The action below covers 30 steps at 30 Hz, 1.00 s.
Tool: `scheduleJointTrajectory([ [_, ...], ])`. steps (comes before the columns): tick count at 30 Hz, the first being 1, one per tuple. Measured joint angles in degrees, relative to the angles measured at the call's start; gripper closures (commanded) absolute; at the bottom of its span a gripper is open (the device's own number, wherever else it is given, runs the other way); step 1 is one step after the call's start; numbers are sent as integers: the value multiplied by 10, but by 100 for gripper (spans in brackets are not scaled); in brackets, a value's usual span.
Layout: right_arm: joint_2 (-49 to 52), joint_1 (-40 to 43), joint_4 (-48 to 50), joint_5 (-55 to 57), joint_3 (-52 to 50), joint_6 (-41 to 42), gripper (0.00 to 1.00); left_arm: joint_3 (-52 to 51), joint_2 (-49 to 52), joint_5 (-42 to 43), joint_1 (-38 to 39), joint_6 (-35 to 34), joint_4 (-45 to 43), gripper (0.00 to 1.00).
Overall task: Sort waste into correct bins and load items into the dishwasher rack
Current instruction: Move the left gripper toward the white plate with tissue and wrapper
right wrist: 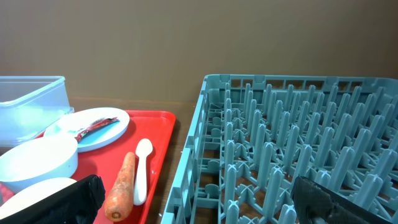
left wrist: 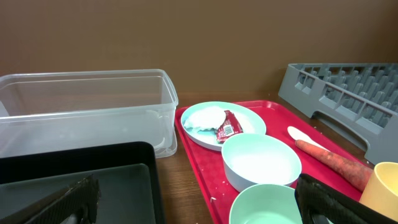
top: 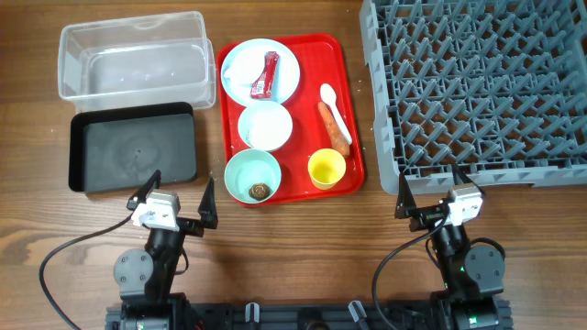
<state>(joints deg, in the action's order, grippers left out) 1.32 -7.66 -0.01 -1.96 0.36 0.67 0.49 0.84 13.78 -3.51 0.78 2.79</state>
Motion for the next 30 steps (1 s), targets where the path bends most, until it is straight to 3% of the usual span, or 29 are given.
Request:
scheduleJointTrajectory([
  [25, 0, 0, 2, 0, 0, 0, 0, 0, 0, 0, 0, 0, 0, 0],
  [28, 0, 0, 25, -7, 0, 6, 0, 0, 0, 24, 0, 0, -3, 0],
  [30, 2, 0, 110, -37, 0, 21, 0, -2, 0, 69, -1, 0, -34, 0],
])
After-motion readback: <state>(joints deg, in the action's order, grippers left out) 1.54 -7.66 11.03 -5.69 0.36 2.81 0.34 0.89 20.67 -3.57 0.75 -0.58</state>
